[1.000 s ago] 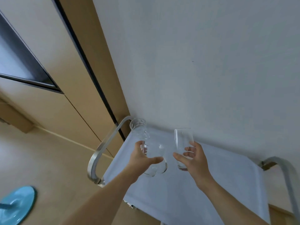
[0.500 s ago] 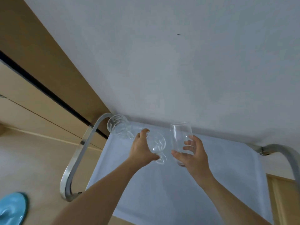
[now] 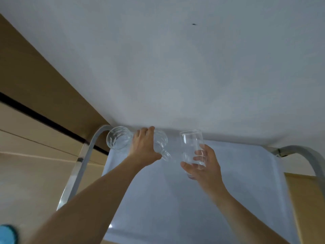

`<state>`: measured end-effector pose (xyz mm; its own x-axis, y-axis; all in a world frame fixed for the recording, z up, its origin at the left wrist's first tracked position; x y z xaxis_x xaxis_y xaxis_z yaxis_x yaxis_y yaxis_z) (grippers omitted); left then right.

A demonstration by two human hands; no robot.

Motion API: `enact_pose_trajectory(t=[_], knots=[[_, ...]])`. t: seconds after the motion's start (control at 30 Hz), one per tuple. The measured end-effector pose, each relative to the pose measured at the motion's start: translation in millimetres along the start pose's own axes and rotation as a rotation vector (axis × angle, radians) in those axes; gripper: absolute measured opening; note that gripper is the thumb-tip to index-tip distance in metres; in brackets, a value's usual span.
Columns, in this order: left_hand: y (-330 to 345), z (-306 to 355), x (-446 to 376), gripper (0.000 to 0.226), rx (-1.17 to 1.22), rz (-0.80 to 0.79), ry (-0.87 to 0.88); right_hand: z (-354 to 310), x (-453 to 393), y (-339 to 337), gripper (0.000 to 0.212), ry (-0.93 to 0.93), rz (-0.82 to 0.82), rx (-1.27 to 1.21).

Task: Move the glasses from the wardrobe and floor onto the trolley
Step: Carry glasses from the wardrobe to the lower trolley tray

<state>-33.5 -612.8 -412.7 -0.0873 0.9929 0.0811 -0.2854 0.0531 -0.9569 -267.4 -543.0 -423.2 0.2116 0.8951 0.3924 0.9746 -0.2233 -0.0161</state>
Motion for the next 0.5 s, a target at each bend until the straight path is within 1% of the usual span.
enact_pose_trajectory(t=[0.1,0.17,0.37,0.5], knots=[[-9.2,-7.1,-4.0,0.11,-0.135,0.03,0.059,4.2,6.7,10.2,0.079,0.017,0.036,-0.047],[-12.4,-13.1,-4.2,0.11,-0.168,0.04,0.09,5.4,12.0,19.4,0.075,0.01,0.042,-0.057],[-15.7,-27.4,-6.2,0.108,-0.173,0.056,0.095,6.5,26.3,43.5,0.081,-0.014,0.063,-0.014],[-12.9,-33.9,-6.2,0.112,-0.142,0.061,0.13,6.7,35.4,55.3,0.076,-0.029,0.099,-0.008]])
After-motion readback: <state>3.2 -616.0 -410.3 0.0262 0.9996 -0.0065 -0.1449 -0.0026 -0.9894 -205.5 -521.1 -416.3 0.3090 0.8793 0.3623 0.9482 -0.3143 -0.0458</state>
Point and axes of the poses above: each hand's wrist, its own x-axis away from the middle knuckle, its own y-axis out of the palm, z = x × y, the point moved 7 cm from there along -x, towards the middle knuckle, and after that the axes turned 9 degrees about z, right-handed, at the moved point
